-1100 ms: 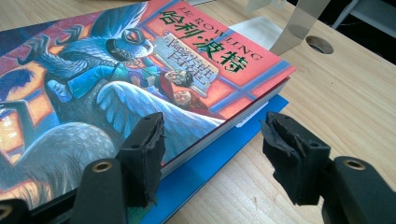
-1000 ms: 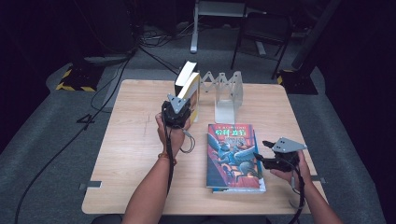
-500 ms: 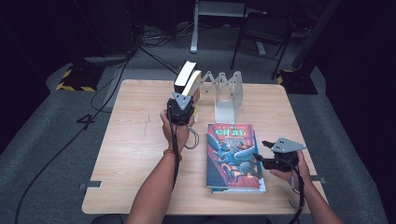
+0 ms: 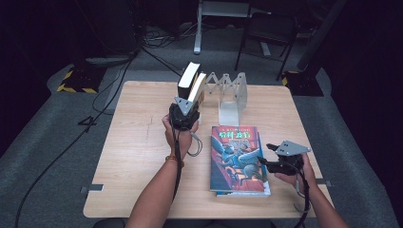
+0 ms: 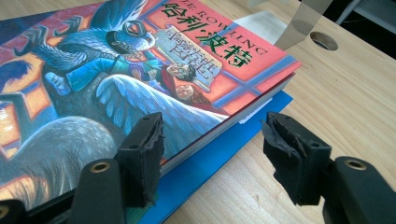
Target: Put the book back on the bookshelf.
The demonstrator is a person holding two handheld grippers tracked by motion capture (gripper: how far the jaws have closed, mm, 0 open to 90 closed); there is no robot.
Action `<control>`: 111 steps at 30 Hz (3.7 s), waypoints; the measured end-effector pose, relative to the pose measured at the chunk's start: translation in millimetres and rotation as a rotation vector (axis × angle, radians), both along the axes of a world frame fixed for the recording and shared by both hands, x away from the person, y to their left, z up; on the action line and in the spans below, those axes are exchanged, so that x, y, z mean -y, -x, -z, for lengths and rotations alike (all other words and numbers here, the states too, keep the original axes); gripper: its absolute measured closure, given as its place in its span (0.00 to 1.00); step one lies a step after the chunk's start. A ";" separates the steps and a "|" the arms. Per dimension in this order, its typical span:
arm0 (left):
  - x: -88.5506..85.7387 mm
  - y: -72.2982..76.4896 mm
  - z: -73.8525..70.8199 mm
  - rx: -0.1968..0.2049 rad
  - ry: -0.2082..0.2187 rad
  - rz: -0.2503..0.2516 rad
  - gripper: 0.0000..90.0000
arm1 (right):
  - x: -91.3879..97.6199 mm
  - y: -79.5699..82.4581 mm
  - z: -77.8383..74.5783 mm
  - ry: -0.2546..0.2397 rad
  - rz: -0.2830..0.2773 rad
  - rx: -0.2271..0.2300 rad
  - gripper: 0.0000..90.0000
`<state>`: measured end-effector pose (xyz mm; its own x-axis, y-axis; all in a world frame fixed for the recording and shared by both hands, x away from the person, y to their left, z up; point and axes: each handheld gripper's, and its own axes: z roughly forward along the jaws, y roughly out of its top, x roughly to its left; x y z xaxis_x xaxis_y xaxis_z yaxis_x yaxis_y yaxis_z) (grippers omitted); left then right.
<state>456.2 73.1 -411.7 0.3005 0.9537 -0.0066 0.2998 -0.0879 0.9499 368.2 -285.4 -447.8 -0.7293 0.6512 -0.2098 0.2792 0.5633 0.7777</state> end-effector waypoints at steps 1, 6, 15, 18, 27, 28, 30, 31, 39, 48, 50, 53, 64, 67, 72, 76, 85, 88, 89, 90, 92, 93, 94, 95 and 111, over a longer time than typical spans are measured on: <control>0.0 0.0 0.0 0.000 0.000 0.000 0.60 | 0.0 0.0 0.0 0.000 0.000 0.000 0.43; -10.5 6.3 3.0 -0.003 0.005 0.034 0.56 | -0.6 0.0 0.2 0.006 0.000 -0.004 0.42; -22.1 17.7 11.7 -0.031 -0.055 0.134 0.51 | -0.9 0.1 0.1 0.002 -0.002 -0.006 0.42; -25.2 19.9 13.6 -0.036 -0.087 0.151 0.51 | -0.9 0.3 0.1 0.000 -0.002 -0.008 0.42; -28.5 28.9 27.3 -0.071 -0.122 0.238 0.74 | -3.5 0.2 1.8 0.009 -0.012 -0.018 0.42; -27.0 29.4 28.8 -0.072 -0.124 0.236 0.77 | -3.8 0.2 2.1 0.009 -0.012 -0.021 0.42; -24.0 29.4 28.9 -0.074 -0.117 0.234 0.79 | -4.4 0.3 2.5 0.009 -0.014 -0.021 0.42; -22.0 29.2 29.1 -0.071 -0.122 0.228 0.79 | -4.5 0.2 2.5 0.010 -0.015 -0.019 0.42; -15.2 20.2 29.2 -0.079 -0.072 0.119 0.82 | -4.8 -0.2 2.9 0.010 -0.017 -0.018 0.42; -6.1 4.5 28.0 -0.095 -0.013 0.041 0.83 | -3.3 -1.0 2.9 0.012 -0.013 -0.020 0.42; -5.0 1.0 27.6 -0.098 -0.010 0.036 0.83 | -3.2 -1.0 2.8 0.010 -0.014 -0.019 0.42; -3.9 -2.0 27.0 -0.099 -0.007 0.033 0.83 | -2.8 -1.6 3.0 0.009 -0.013 -0.020 0.42; 5.0 -12.5 24.6 -0.109 0.003 0.009 0.82 | -2.3 -2.2 3.2 0.011 -0.011 -0.021 0.42; 5.1 -13.1 25.9 -0.114 0.006 0.015 0.81 | -2.3 -2.0 3.2 0.012 -0.011 -0.021 0.42; 1.7 -9.2 26.5 -0.116 0.027 0.048 0.80 | -1.3 -2.0 3.1 0.011 -0.009 -0.022 0.42; -1.1 0.2 27.6 -0.108 0.005 0.085 0.80 | -1.2 -1.8 2.8 0.011 -0.010 -0.022 0.42; -3.4 12.2 39.4 -0.128 -0.028 0.116 0.85 | -3.1 -1.1 3.2 0.014 -0.018 -0.024 0.41; -3.1 10.0 39.8 -0.125 -0.028 0.113 0.88 | -3.4 -1.0 3.4 0.015 -0.017 -0.026 0.41; -2.7 8.1 39.8 -0.124 -0.038 0.110 0.88 | -3.4 -1.0 3.3 0.015 -0.017 -0.026 0.41; -2.4 6.5 39.7 -0.127 -0.041 0.110 0.88 | -3.3 -0.9 3.2 0.015 -0.016 -0.025 0.41; -1.6 4.5 39.3 -0.127 -0.049 0.114 0.91 | -2.7 -1.3 3.3 0.010 -0.018 -0.025 0.41; -0.7 3.5 39.1 -0.124 -0.057 0.112 0.91 | -2.7 -1.3 3.3 0.010 -0.018 -0.025 0.41; 0.6 1.3 38.8 -0.124 -0.058 0.108 0.92 | -2.3 -1.7 3.3 0.010 -0.018 -0.025 0.41; 0.6 1.3 38.8 -0.124 -0.058 0.108 0.92 | -2.3 -1.7 3.3 0.010 -0.018 -0.025 0.41; 6.2 -20.1 35.3 -0.141 -0.084 0.070 0.92 | -2.0 -1.9 3.3 0.012 -0.014 -0.023 0.41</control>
